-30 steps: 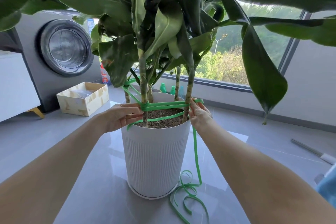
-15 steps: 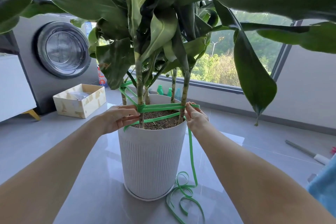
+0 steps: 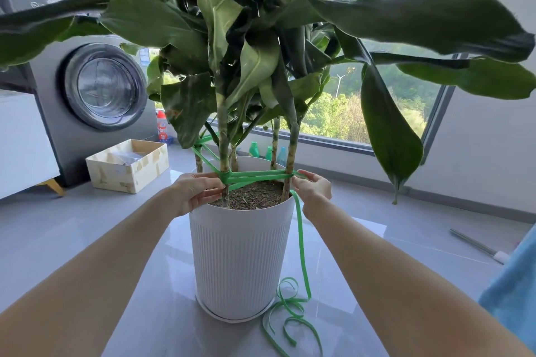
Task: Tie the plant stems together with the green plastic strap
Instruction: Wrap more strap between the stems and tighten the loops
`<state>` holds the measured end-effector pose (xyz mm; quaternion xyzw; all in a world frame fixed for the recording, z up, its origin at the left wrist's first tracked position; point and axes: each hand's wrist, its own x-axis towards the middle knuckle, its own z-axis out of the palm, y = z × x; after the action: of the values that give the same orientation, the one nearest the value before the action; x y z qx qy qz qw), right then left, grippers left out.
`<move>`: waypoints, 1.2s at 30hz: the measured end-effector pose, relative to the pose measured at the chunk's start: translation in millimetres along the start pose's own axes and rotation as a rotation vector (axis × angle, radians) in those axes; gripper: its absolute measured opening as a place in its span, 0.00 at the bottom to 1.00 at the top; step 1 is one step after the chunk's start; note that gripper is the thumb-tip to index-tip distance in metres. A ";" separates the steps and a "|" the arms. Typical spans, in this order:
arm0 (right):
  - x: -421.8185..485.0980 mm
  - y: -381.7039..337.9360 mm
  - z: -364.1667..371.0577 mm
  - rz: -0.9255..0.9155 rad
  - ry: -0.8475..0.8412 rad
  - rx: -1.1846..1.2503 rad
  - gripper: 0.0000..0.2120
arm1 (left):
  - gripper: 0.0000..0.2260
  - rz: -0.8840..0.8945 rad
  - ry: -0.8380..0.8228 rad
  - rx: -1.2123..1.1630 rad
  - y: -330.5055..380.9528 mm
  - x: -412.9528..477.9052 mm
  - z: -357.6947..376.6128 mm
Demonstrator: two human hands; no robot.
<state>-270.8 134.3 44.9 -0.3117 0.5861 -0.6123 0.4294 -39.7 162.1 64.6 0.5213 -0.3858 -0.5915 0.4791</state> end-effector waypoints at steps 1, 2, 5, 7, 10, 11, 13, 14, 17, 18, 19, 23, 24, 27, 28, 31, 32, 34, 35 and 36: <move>-3.4 -1.1 -0.9 -0.042 0.012 -0.073 0.15 | 0.09 -0.001 0.004 0.007 0.4 -0.8 0.6; -3.0 -1.0 -2.2 -0.097 0.030 -0.141 0.15 | 0.09 -0.004 0.009 0.015 0.9 -0.9 1.3; -9.8 -4.4 -5.5 -0.262 0.053 -0.377 0.14 | 0.08 -0.008 0.030 0.066 1.6 -1.4 1.7; -9.3 -0.5 -4.5 -0.332 0.039 -0.506 0.16 | 0.08 -0.014 0.035 0.126 1.3 -0.6 1.5; -15.7 2.3 -2.6 -0.401 0.029 -0.591 0.18 | 0.08 -0.033 0.028 0.187 2.2 -3.9 0.3; -17.1 3.1 -2.7 -0.431 0.033 -0.615 0.17 | 0.07 -0.040 0.020 0.198 2.9 -6.4 0.2; -19.2 3.6 -3.5 -0.462 0.037 -0.678 0.15 | 0.06 -0.050 0.006 0.233 4.4 -11.5 0.0; -18.1 3.9 -4.2 -0.469 0.035 -0.712 0.15 | 0.05 -0.052 0.005 0.250 4.9 -12.8 -0.7; -16.3 3.4 -6.6 -0.477 0.031 -0.788 0.17 | 0.06 -0.051 0.015 0.279 5.2 -13.7 -3.9; -15.0 3.5 -7.7 -0.473 0.035 -0.801 0.18 | 0.07 -0.053 0.017 0.284 5.2 -13.4 -4.4; -14.1 3.7 -8.5 -0.472 0.041 -0.811 0.18 | 0.07 -0.054 0.021 0.289 5.0 -13.0 -4.8; -14.6 6.6 -9.1 -0.517 0.025 -0.876 0.15 | 0.07 -0.053 0.032 0.314 4.1 -12.7 -3.2; -15.7 6.1 -9.6 -0.524 0.018 -0.913 0.14 | 0.07 -0.052 0.036 0.318 3.7 -12.6 -2.7; -18.9 2.1 -13.0 -0.552 0.025 -1.003 0.13 | 0.06 -0.055 0.043 0.321 3.0 -12.7 -1.1; -19.8 0.7 -14.3 -0.580 0.029 -1.021 0.13 | 0.06 -0.057 0.043 0.320 3.0 -13.0 -0.5; -22.0 -0.7 -17.9 -0.658 0.017 -1.080 0.15 | 0.05 -0.067 0.048 0.331 3.8 -13.2 0.8; -22.6 -1.2 -18.8 -0.666 0.013 -1.091 0.15 | 0.05 -0.072 0.051 0.334 3.9 -13.1 1.3; -23.1 -2.1 -19.6 -0.673 0.015 -1.109 0.13 | 0.06 -0.075 0.059 0.341 4.2 -12.4 1.4; -23.5 -2.6 -19.8 -0.674 0.025 -1.121 0.12 | 0.06 -0.074 0.061 0.342 4.1 -12.2 1.3; -24.4 -3.4 -20.1 -0.674 0.043 -1.131 0.10 | 0.06 -0.074 0.063 0.341 3.8 -12.5 1.3</move>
<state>-278.5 164.8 48.8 -0.6435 0.6961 -0.3171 -0.0277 -40.3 173.3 71.6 0.6269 -0.4459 -0.5183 0.3735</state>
